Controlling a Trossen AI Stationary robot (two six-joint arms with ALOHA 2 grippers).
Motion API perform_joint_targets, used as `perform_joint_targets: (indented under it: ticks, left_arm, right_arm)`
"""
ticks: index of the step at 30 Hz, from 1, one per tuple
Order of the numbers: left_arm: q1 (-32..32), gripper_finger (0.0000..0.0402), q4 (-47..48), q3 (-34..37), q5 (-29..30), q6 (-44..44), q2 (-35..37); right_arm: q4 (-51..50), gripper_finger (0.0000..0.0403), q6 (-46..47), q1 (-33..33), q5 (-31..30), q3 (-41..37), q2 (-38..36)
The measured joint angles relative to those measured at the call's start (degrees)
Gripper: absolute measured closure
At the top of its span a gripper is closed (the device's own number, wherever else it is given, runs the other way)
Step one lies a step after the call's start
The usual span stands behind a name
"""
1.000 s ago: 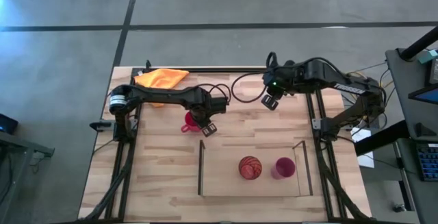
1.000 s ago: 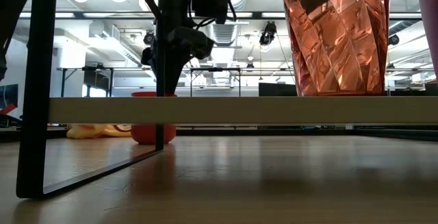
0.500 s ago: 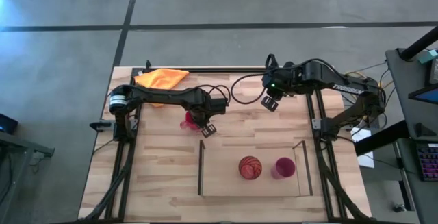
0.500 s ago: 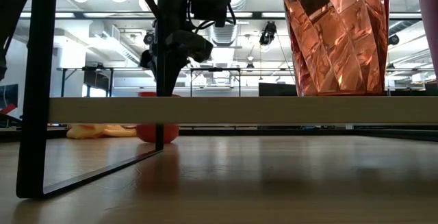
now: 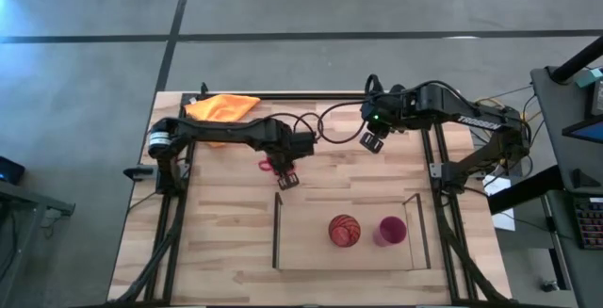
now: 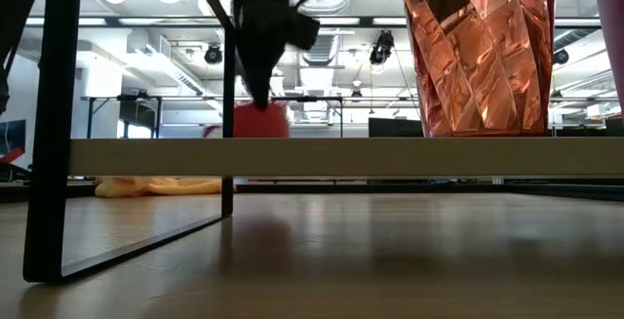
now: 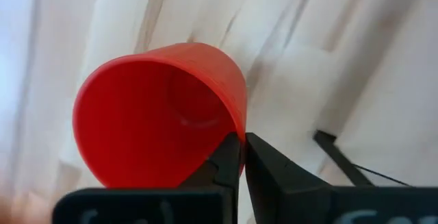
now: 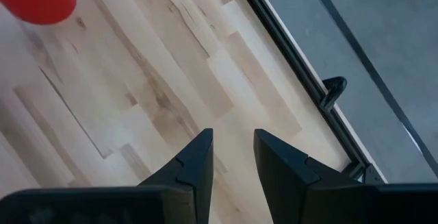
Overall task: Stack small to large cups/mugs on shelf
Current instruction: Put the orange mug on the shelf
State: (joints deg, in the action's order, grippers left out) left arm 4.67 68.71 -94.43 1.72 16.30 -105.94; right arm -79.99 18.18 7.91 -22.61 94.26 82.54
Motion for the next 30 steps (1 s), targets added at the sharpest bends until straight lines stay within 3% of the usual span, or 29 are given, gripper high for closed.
perform_joint_targets:
  ticks: [6,10,21,30]
  left_arm:
    - [-3.8,0.0401,4.1,-6.6,0.5,-22.7,0.7]
    - [-7.6,0.0401,7.2,-9.5,1.2,-30.8,0.8]
    - [-19.0,0.0401,5.5,-10.6,1.9,-35.3,0.4]
    - [-24.4,0.0401,-0.6,-10.4,1.7,-36.8,0.1]
  right_arm:
    - [0.0,0.0303,-0.7,0.0,0.0,0.0,0.0]
    - [0.0,0.0303,-0.9,0.0,0.0,0.0,0.0]
    - [0.1,0.0303,-0.9,0.0,0.0,0.0,0.0]
    - [2.9,0.0303,-0.2,0.0,0.0,0.0,0.0]
